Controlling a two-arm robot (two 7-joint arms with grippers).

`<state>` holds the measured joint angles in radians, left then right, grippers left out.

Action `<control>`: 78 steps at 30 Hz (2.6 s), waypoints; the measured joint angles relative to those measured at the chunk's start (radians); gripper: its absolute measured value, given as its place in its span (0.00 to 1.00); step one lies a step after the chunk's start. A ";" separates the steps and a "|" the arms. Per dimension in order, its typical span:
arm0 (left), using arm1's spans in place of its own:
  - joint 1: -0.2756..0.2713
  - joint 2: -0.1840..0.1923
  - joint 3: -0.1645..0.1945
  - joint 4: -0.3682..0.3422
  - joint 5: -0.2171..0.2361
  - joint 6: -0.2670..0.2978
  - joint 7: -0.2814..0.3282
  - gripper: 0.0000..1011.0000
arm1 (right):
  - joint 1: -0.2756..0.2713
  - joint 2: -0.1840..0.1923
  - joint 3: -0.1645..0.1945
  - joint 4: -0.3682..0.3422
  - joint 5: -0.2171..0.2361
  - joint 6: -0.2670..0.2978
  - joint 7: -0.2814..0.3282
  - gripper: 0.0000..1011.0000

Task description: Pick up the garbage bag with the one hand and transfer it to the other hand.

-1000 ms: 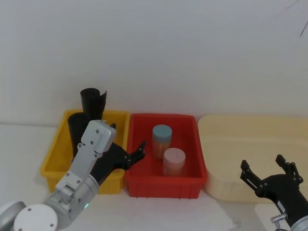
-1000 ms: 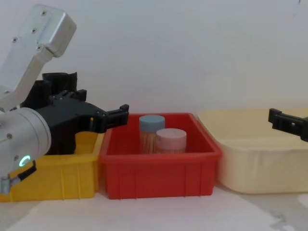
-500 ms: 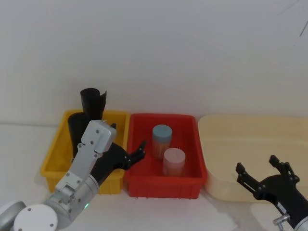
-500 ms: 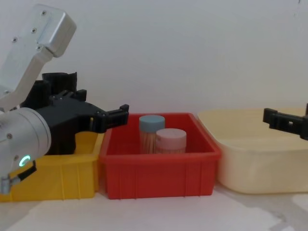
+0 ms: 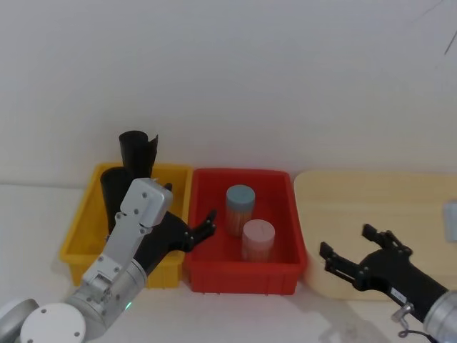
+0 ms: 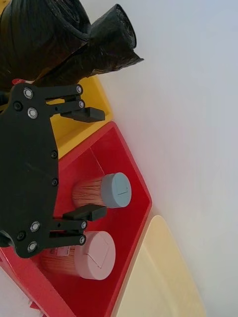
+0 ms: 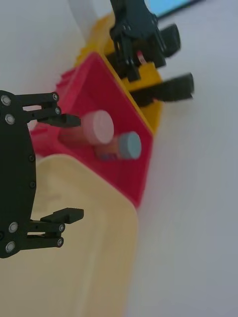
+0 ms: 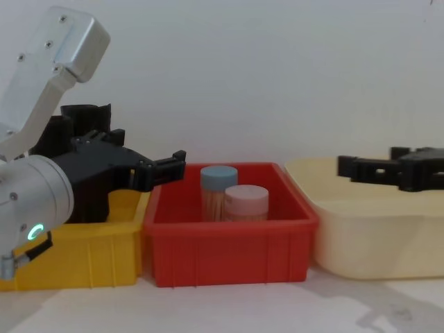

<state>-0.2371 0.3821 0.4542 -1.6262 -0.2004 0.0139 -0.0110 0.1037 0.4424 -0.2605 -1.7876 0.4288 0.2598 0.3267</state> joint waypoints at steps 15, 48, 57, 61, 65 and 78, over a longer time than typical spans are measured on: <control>0.000 0.000 0.000 0.000 0.000 0.000 0.000 0.99 | 0.235 0.029 -0.139 0.103 0.002 0.213 0.139 0.99; 0.000 0.000 0.000 0.000 0.000 0.000 0.000 0.99 | 0.510 -0.046 -0.339 0.337 -0.077 0.261 0.211 0.99; 0.000 0.000 0.000 0.000 0.000 0.000 0.000 0.99 | 0.542 -0.065 -0.370 0.381 -0.090 0.248 0.216 0.99; 0.000 0.000 0.000 0.000 0.000 0.000 0.000 0.99 | 0.553 -0.071 -0.381 0.398 -0.094 0.243 0.219 0.99; 0.000 0.000 0.000 0.000 0.000 0.000 0.000 0.99 | 0.562 -0.078 -0.391 0.415 -0.099 0.239 0.224 0.99; 0.000 0.000 0.000 0.000 0.000 0.000 0.000 0.99 | 0.583 -0.096 -0.415 0.463 -0.116 0.230 0.233 0.92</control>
<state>-0.2372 0.3821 0.4542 -1.6262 -0.2004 0.0139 -0.0109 0.6863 0.3466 -0.6750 -1.3249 0.3127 0.4896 0.5594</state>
